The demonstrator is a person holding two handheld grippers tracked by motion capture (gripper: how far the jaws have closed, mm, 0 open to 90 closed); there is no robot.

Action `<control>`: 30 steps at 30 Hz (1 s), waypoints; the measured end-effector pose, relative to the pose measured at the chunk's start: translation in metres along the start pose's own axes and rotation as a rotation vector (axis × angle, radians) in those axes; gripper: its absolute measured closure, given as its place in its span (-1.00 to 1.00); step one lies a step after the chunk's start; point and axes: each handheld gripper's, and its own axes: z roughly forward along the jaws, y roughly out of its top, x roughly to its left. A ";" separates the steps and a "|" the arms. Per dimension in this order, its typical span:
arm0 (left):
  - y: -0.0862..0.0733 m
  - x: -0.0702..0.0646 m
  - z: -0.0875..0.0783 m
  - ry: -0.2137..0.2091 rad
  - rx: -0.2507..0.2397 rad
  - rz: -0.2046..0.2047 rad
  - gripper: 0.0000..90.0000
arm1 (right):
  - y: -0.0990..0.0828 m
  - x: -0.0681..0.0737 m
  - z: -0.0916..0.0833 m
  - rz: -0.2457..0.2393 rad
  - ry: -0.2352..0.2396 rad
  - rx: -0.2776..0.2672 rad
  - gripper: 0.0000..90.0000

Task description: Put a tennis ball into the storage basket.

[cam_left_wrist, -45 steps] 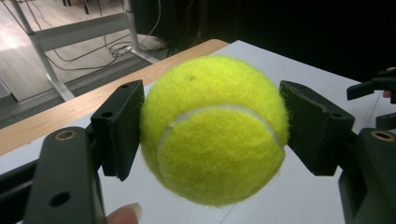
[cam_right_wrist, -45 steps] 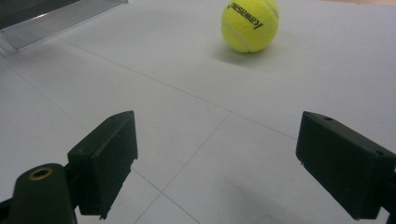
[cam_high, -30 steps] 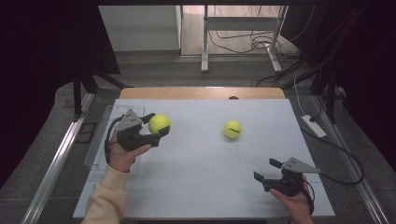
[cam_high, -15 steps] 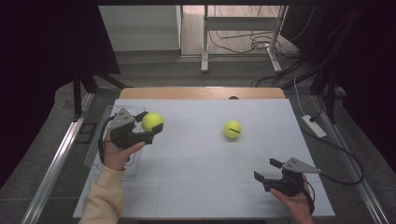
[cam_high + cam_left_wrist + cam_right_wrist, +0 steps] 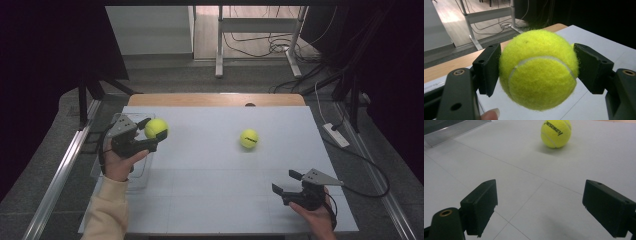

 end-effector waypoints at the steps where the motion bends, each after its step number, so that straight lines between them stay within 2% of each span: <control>1: 0.000 0.001 0.000 0.004 0.000 -0.002 -0.40 | 0.000 0.000 0.000 -0.001 0.000 0.000 -0.72; 23: -0.004 0.014 -0.006 0.030 -0.007 -0.029 -0.40 | 0.000 0.000 0.000 -0.002 -0.002 0.002 -0.72; 30: -0.004 0.021 -0.013 0.044 -0.021 -0.045 -0.40 | 0.000 0.001 0.001 -0.002 0.000 0.002 -0.72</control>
